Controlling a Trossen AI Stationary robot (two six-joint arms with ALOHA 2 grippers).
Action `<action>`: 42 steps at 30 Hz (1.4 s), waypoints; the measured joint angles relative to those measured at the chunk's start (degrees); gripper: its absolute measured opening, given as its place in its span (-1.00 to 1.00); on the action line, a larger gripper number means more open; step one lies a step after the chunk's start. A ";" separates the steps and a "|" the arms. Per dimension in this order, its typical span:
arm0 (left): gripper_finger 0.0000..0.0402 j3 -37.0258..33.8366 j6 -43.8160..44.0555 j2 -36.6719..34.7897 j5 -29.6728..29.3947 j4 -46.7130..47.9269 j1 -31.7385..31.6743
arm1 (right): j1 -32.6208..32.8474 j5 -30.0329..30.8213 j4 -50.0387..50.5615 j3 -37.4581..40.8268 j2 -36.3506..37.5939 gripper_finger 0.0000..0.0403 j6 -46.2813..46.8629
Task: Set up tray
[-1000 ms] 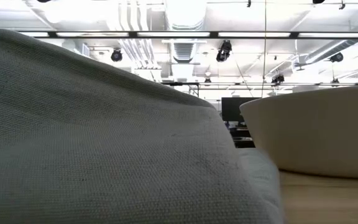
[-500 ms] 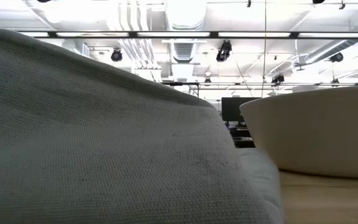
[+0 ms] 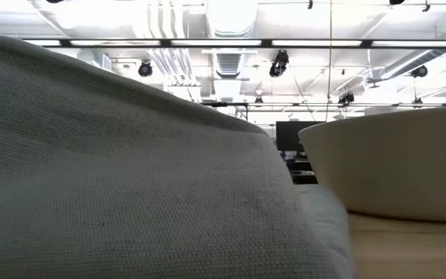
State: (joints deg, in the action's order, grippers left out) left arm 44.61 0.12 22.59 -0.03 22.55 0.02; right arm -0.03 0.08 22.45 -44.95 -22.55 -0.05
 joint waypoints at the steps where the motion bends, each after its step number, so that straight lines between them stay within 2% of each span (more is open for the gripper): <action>1: -1.00 -0.01 0.00 -0.01 0.01 0.00 0.00 | 0.01 0.00 0.00 0.00 0.00 -0.91 0.00; 42: -1.00 0.00 -1.63 -0.01 -0.01 -0.01 0.01 | 0.02 0.01 -0.51 0.00 -0.07 -0.91 1.58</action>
State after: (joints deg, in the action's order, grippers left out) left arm 44.60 -1.51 22.58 -0.04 22.53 0.03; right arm -0.01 0.09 21.94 -44.95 -22.61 1.52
